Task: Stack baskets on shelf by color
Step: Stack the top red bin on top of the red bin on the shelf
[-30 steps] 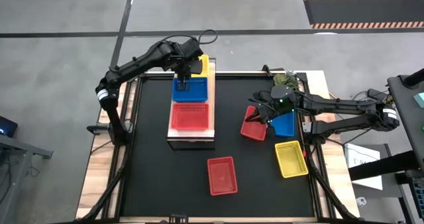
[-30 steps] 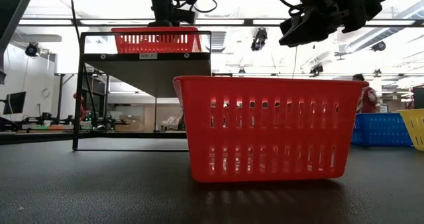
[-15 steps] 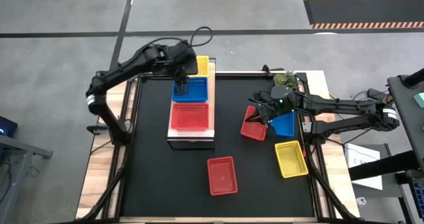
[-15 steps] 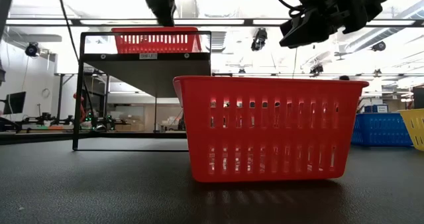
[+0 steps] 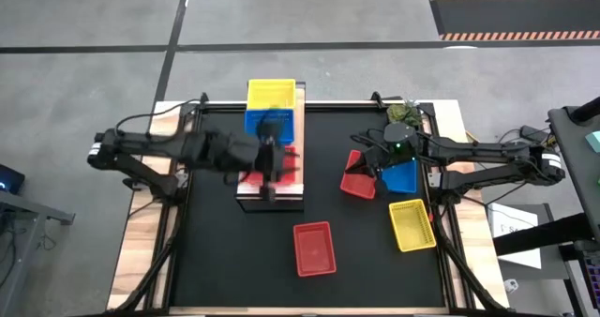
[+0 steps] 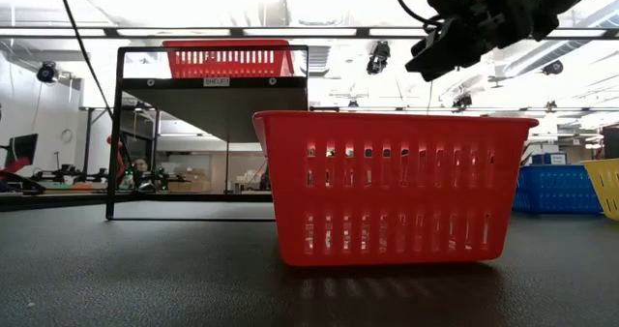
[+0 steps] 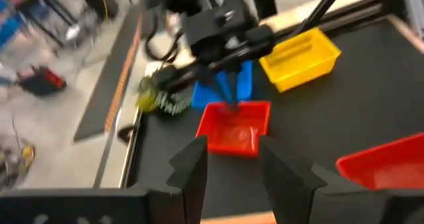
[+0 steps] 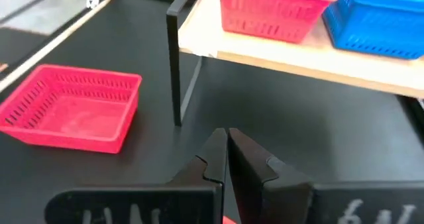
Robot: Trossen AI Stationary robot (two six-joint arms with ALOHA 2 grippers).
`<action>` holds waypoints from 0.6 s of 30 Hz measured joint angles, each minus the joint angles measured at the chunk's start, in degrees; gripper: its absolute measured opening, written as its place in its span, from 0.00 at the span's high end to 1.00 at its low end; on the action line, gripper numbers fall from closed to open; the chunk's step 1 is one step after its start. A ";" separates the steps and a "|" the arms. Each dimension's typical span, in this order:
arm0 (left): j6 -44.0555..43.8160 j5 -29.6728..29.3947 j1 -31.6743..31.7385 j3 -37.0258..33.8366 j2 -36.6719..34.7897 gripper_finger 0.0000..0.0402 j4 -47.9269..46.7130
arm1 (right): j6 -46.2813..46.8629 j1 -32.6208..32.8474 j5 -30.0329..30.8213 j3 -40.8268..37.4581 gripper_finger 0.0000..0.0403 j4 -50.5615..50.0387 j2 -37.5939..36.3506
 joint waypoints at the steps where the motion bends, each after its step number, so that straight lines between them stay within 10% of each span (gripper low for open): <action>1: 0.14 -0.87 -1.29 -2.58 -0.67 0.71 3.66 | 0.85 0.27 0.02 0.00 0.98 0.10 0.00; 7: 2.23 -7.22 -5.97 -13.66 -3.19 0.71 19.94 | 7.20 2.22 2.21 0.44 0.98 0.13 0.00; 18: 3.61 -27.29 -6.88 -20.47 -9.89 0.71 19.02 | 30.65 6.86 21.45 8.52 0.98 -9.95 1.97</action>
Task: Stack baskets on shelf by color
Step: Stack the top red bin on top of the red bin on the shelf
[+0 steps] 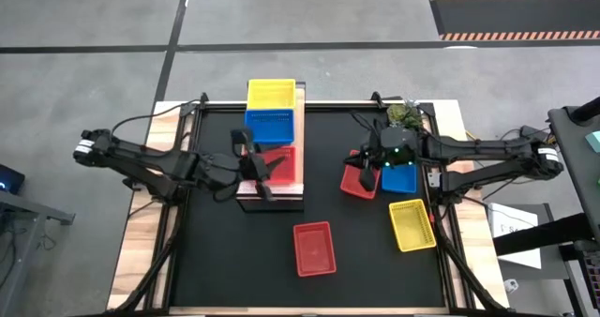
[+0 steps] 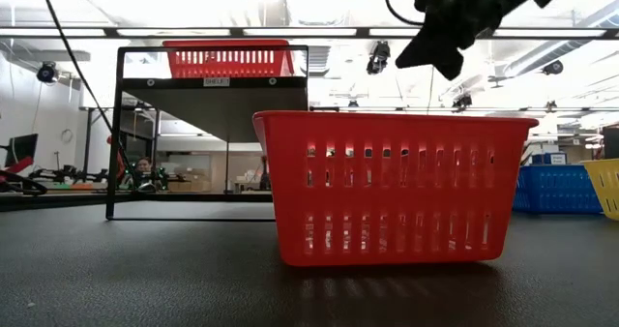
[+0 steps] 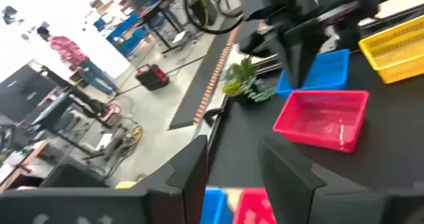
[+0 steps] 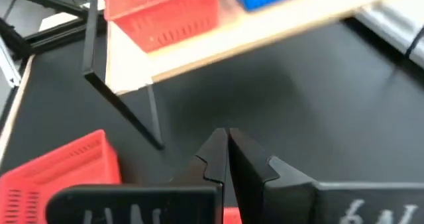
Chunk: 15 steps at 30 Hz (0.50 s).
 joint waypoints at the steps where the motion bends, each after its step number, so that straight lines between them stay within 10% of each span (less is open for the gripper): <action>1: -0.03 -0.25 -0.08 -1.03 -1.12 0.71 0.04 | 1.74 0.48 0.10 0.95 0.98 -1.60 0.56; 15: 2.84 -0.32 -0.55 -15.10 -14.60 0.71 6.49 | 34.26 7.54 0.73 19.16 0.98 -20.57 14.44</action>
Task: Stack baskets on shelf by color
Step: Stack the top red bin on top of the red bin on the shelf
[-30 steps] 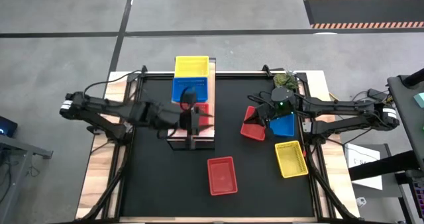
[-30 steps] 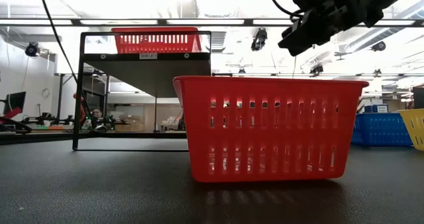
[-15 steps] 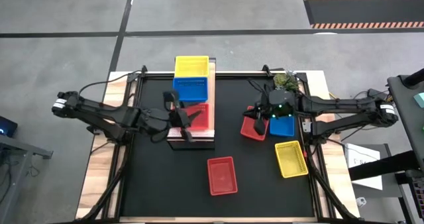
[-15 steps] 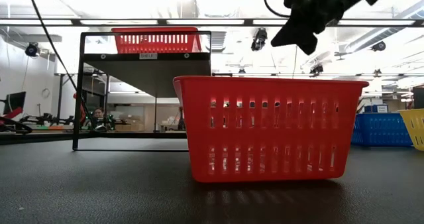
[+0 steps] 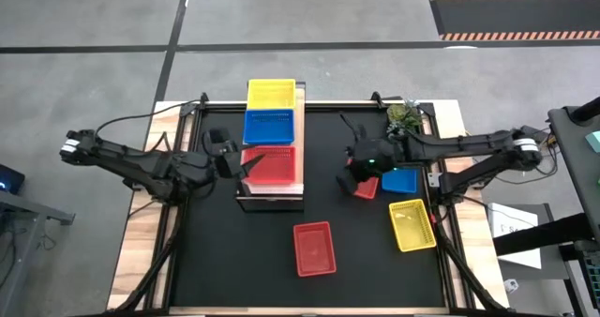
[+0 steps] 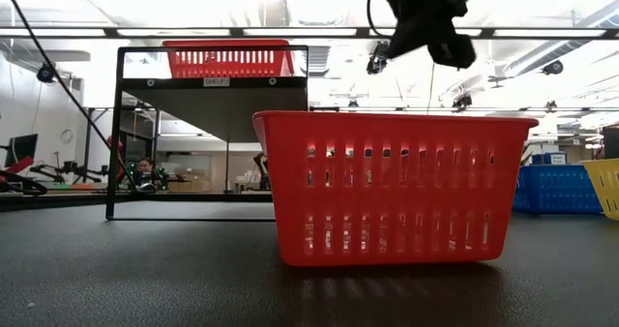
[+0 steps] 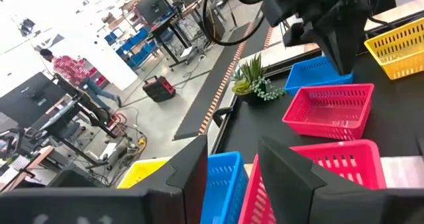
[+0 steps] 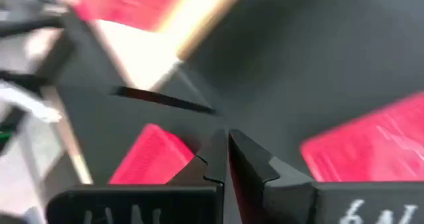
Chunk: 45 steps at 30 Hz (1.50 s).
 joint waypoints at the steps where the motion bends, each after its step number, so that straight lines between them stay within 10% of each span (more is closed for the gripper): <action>1: 0.02 0.00 0.00 -0.44 -0.77 0.71 -0.10 | 1.42 -0.02 0.37 2.29 0.98 -4.03 1.83; 13: -0.55 0.01 -2.12 -2.48 -6.59 0.71 0.32 | -0.11 -0.78 2.33 22.76 0.82 -38.36 22.85; 25: -0.44 0.02 -2.93 -2.85 -6.75 0.71 -0.08 | -7.25 -0.66 2.03 22.61 0.45 -36.10 27.74; 35: -0.53 0.02 -2.93 -3.18 -6.78 0.71 0.05 | 11.26 -0.76 16.22 18.21 0.44 -33.89 27.41; 45: -0.49 0.03 -2.93 -3.27 -7.03 0.71 -0.32 | 15.45 -0.76 16.96 12.52 0.44 -26.28 27.44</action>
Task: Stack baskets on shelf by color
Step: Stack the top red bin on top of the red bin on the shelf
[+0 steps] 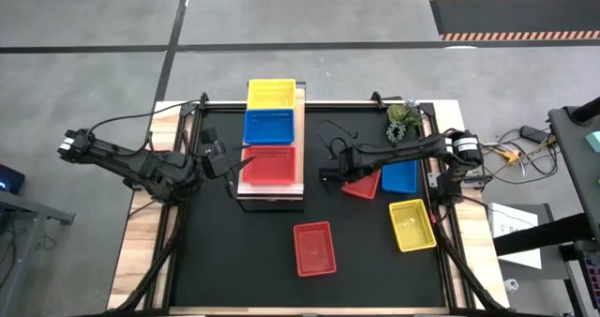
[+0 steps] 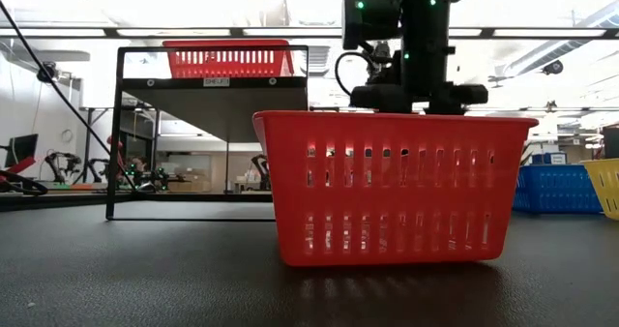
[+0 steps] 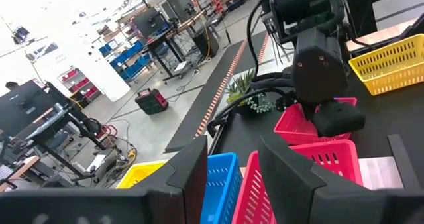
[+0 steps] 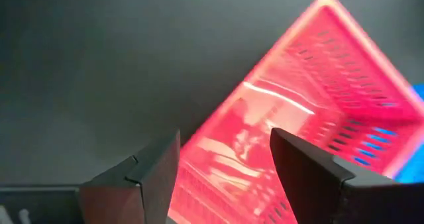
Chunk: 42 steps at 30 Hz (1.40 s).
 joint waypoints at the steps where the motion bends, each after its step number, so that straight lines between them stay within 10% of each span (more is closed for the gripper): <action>1: 0.00 0.01 0.00 -0.02 0.00 0.71 -0.02 | 0.05 0.00 -0.05 -0.68 0.44 1.56 0.00; 15: 0.07 0.00 -0.01 -0.02 -0.09 0.71 -0.17 | 3.50 0.13 -0.15 -6.69 0.47 10.53 0.07; 31: 0.11 0.02 -0.02 -0.04 -0.50 0.71 -1.24 | 3.75 0.55 -1.06 -6.68 0.95 13.91 0.09; 42: 0.13 0.02 -0.01 -0.04 -0.82 0.71 -0.32 | -10.69 0.37 2.39 0.40 0.97 3.89 -4.40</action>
